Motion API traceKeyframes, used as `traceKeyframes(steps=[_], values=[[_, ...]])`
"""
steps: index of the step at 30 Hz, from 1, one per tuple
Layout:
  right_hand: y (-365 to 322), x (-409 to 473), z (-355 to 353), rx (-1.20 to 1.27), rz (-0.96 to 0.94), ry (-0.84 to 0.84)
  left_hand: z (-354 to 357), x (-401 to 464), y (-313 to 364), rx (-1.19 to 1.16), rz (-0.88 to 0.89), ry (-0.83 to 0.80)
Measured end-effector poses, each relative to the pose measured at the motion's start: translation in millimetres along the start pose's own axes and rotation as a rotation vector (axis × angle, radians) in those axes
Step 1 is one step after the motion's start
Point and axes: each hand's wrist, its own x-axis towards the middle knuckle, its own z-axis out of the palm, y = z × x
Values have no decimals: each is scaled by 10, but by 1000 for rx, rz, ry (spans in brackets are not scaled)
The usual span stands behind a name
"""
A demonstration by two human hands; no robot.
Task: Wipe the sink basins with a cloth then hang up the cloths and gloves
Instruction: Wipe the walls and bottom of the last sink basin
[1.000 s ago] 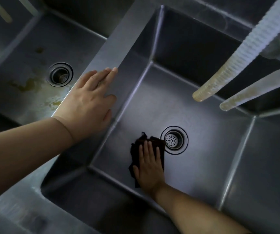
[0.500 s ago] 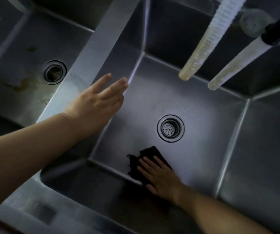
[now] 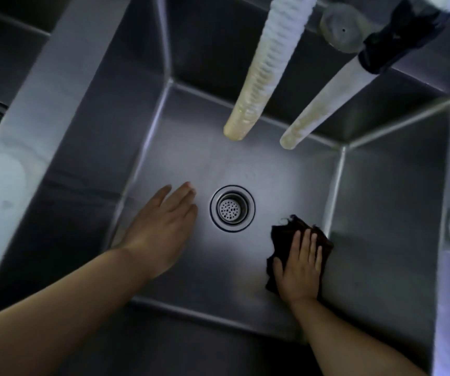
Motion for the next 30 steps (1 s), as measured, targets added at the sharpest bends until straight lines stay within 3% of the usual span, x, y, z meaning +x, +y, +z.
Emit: traceKeyframes(steps=[3, 9, 13, 19, 25, 30], values=[[-4, 319, -71, 13, 48, 40, -6, 77, -52, -187, -116, -27], [-160, 1658, -471, 111, 236, 136, 79, -39, -178, -276, -252, -41], [-614, 2173, -676, 273, 382, 125, 109, -84, -264, -346, -313, 21], [-1616, 2369, -687, 252, 334, 197, 265, -38, -356, -299, -451, -29], [-2491, 2393, -656, 156, 112, 207, 362, 2, -344, -273, -515, -31], [-2897, 2290, -698, 53, -404, 201, 342, -12, -303, -262, -514, -51]])
